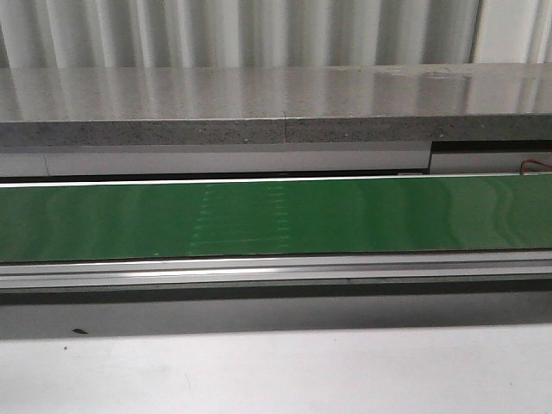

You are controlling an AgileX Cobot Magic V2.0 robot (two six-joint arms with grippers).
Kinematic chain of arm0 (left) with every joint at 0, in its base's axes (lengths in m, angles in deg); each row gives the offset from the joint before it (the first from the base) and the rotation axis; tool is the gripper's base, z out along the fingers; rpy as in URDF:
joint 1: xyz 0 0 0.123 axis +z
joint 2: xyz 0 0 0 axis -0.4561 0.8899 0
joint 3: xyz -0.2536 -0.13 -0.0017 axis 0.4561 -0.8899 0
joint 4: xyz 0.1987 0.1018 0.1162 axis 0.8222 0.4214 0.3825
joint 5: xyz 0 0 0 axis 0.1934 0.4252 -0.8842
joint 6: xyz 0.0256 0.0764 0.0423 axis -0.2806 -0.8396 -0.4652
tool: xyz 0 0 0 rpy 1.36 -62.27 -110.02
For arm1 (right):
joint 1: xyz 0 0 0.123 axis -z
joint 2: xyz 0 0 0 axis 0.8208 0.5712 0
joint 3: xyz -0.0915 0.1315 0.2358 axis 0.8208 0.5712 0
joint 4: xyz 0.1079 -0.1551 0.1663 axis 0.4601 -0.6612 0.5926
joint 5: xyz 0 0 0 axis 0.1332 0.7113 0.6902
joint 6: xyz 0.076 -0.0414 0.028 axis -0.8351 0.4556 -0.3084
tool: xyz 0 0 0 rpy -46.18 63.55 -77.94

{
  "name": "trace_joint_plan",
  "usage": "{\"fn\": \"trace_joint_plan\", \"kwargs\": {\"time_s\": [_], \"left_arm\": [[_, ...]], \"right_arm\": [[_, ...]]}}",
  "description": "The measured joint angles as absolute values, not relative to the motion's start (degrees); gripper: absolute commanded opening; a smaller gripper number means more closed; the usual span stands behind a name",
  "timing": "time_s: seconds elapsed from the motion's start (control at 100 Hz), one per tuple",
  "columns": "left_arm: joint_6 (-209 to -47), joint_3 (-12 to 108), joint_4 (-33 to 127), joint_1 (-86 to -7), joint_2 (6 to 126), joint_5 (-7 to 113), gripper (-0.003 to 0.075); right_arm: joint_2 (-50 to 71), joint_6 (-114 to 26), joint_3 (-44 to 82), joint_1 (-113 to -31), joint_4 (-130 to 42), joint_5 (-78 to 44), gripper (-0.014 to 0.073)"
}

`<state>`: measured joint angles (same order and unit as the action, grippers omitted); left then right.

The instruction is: Move button from right to left

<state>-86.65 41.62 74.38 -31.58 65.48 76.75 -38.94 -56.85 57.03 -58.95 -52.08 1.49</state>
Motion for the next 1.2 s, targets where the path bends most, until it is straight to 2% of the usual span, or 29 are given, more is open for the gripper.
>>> {"fn": "trace_joint_plan", "kwargs": {"time_s": [0.62,0.99,1.2], "left_arm": [[-86.6,15.5,74.1,-31.6,32.3,63.8,-0.0021],[-86.6,6.1,73.8,-31.6,14.9,62.9,-0.0021],[-86.6,0.7,73.8,-31.6,8.6,55.4,-0.0021]], "right_arm": [[-38.9,-56.8,57.0,-59.0,-52.1,1.5,-0.0059],[-38.9,-56.8,57.0,-59.0,-52.1,1.5,-0.0059],[-38.9,-56.8,57.0,-59.0,-52.1,1.5,-0.0059]]}}
